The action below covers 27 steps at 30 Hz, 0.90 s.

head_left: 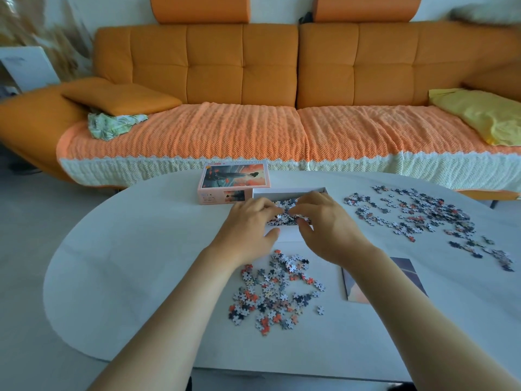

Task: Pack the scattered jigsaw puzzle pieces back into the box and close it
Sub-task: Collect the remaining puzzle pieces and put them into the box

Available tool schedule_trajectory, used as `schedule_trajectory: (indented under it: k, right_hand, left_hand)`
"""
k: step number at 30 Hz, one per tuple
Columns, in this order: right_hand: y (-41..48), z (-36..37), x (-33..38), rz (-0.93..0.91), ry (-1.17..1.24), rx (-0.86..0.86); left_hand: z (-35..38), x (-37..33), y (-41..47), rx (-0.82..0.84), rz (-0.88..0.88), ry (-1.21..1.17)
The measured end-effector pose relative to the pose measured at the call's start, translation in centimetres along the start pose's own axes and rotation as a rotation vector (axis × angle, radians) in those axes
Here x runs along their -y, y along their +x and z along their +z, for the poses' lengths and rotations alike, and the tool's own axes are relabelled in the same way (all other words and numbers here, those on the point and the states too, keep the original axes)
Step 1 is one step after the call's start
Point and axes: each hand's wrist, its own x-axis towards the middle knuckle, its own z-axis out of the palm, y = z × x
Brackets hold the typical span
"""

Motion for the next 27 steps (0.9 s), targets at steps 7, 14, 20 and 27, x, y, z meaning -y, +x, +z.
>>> schedule_trajectory:
  k: [7,14,20,27]
  right_hand:
    - [-2.0,-0.1,2.9,0.000,0.048,0.395]
    - [-3.4,0.8,3.9,0.006,0.005,0.510]
    - [-4.2,-1.7,2.7,0.089,0.053,0.482]
    - [-5.3,-3.0,2.2,0.231,0.032,0.748]
  left_hand:
    - [-1.7,-1.0,-3.5,0.031,-0.037,-0.162]
    - [-0.9,-1.0,-6.8,0.262,-0.121,-0.083]
    - [-2.8,-1.1,-8.0,0.397,-0.151,-0.128]
    - [-2.3,-1.9,-9.3,0.495,-0.138,-0.034]
